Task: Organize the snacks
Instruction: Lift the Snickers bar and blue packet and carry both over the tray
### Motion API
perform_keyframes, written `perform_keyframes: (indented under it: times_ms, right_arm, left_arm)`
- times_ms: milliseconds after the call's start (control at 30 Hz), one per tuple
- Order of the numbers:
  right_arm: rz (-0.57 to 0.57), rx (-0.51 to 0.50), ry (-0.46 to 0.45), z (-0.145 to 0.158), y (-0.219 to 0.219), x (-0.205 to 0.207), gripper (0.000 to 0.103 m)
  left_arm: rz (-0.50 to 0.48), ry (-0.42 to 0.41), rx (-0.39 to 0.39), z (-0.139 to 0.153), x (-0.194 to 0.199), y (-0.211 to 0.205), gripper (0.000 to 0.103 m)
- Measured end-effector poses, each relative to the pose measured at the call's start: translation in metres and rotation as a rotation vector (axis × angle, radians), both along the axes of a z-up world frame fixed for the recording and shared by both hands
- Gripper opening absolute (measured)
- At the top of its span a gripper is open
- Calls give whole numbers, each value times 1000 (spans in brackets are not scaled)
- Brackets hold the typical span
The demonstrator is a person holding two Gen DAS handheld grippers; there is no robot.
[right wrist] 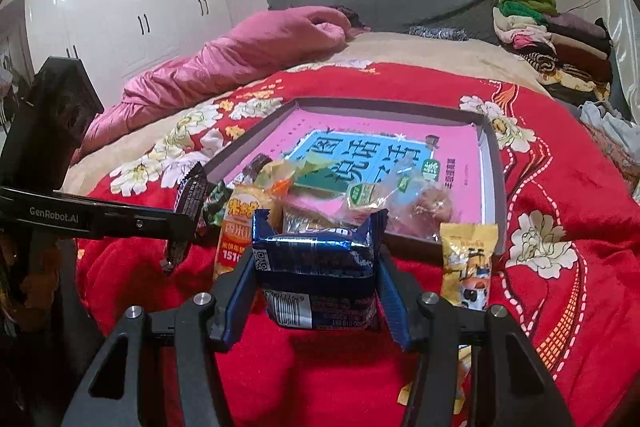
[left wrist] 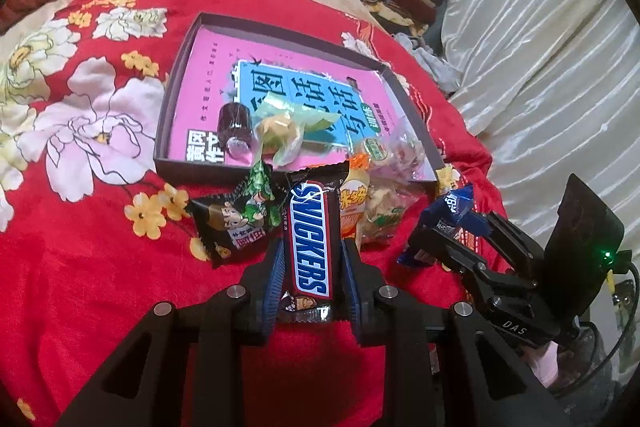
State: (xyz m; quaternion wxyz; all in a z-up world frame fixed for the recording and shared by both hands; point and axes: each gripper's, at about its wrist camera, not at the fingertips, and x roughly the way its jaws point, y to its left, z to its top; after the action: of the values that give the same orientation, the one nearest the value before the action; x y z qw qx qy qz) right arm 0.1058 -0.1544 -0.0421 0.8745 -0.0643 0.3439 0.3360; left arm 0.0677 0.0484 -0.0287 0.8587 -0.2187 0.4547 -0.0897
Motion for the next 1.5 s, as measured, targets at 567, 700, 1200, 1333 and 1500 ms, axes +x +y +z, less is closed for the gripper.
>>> perform_keyframes:
  times_ms: [567, 700, 1200, 1333, 1500]
  right_arm:
    - [-12, 57, -40, 12, -7, 6, 56]
    - [-17, 69, -44, 15, -9, 6, 56]
    - [-39, 100, -56, 19, -17, 12, 57]
    - [-48, 107, -61, 21, -20, 12, 56]
    - [-60, 115, -65, 24, -24, 14, 57]
  left_arm:
    - [37, -48, 46, 20, 2, 4, 29]
    - [44, -53, 62, 23, 2, 4, 29]
    - [67, -57, 73, 26, 7, 7, 29]
    - [71, -56, 74, 26, 7, 8, 29]
    - [80, -57, 82, 26, 7, 8, 29]
